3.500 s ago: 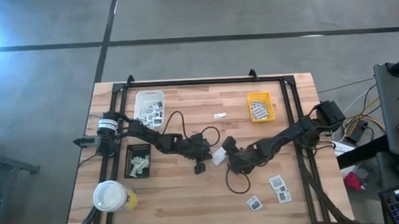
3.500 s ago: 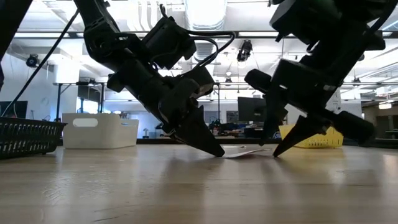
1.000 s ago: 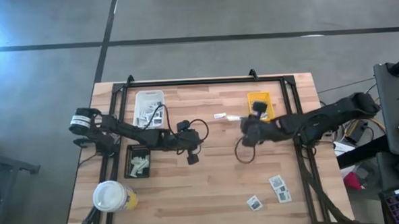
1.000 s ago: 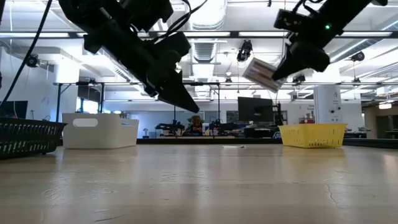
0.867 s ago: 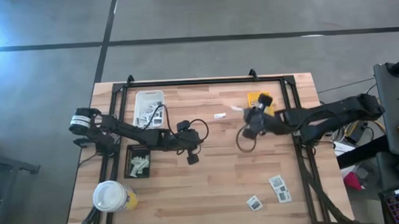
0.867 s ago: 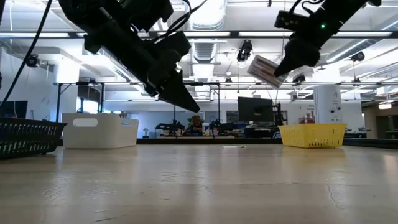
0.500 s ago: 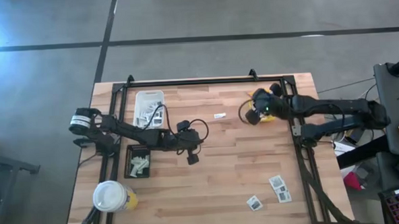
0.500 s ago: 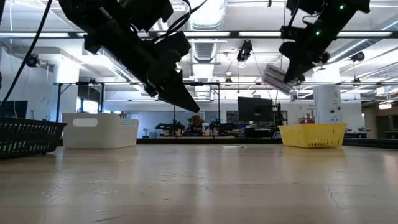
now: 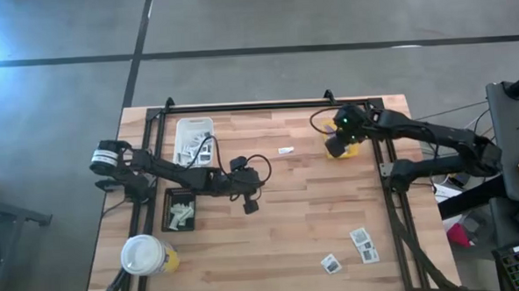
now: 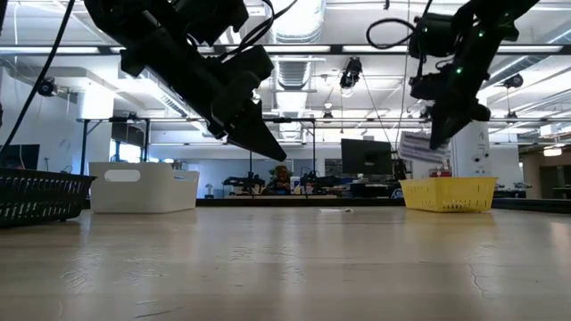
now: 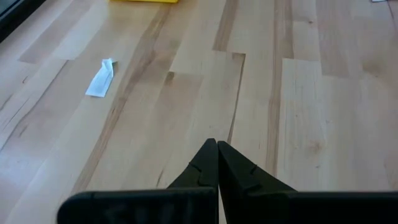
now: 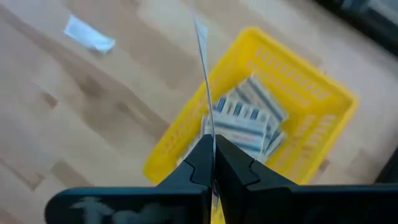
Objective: Pick & Place First Aid Supplies
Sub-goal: Put the blue bandage pack into the yellow bin
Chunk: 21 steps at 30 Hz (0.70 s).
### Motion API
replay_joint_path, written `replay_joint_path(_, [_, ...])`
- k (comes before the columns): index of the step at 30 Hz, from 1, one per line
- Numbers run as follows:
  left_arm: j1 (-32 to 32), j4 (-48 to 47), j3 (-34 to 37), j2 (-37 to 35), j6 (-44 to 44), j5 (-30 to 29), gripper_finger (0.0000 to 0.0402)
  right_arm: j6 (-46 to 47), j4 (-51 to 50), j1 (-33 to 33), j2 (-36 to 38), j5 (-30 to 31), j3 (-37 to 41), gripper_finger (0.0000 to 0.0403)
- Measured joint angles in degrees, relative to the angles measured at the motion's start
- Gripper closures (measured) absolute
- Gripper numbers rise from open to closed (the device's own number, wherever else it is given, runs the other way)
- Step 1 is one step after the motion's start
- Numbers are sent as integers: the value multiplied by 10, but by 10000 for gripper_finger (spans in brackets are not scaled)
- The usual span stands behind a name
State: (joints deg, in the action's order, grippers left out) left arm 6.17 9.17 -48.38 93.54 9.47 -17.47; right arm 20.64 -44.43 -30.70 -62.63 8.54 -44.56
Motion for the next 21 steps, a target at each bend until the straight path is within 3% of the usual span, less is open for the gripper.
replay_joint_path(11, [0, 0, 0, 0, 4, 0, 401, -3, -49, -14, -65, -16, 0, 394])
replay_joint_path(21, [0, 1, 12, 0, 14, 0, 401, -20, -48, -14, -109, 68, 0, 394])
